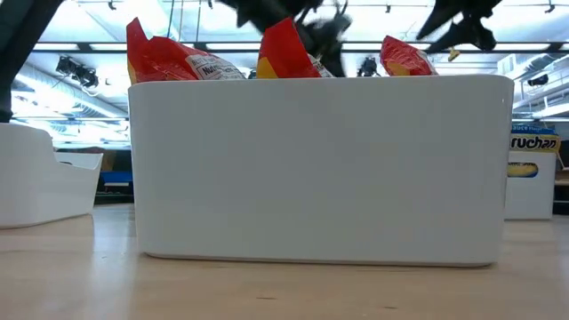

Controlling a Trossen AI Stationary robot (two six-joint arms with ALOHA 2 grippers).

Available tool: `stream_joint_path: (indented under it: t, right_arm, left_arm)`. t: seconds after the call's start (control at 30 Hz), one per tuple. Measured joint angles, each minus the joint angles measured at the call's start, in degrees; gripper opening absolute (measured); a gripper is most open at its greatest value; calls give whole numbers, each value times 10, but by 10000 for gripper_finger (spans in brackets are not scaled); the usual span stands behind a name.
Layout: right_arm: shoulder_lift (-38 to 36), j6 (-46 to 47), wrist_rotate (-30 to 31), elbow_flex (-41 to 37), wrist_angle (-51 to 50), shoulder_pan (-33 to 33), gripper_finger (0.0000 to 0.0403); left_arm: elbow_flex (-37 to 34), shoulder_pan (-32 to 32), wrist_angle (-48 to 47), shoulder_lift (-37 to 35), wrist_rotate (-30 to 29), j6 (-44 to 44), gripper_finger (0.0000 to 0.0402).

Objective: Sort Maruchan noodles
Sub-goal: Put the blue noodle pack into the right white bin

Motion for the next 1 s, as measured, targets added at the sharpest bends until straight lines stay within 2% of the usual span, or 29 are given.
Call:
stream_joint_path:
  t: [0.13,0.3,0.4,0.57,0.7,1.0]
  right_arm:
    - [-16,-5,-50,0,19,18,183]
    - [-22,21,-83,0,18,58,183]
    - [-21,32,-79,0,18,86,183]
    - [-8,46,-36,0,26,117,183]
    - [15,46,-22,0,41,125,183]
    - [85,21,-22,0,96,125,183]
  left_arm:
    - [-1,71,-83,1,-25,-77,253]
    - [-24,131,-148,1,-101,-88,253]
    - [-44,173,-163,-2,-107,-85,253]
    - [-111,235,-201,-1,-113,-56,253]
    - [-180,254,-160,-1,-108,-28,253]
    - [-280,242,56,-1,-108,-18,253]
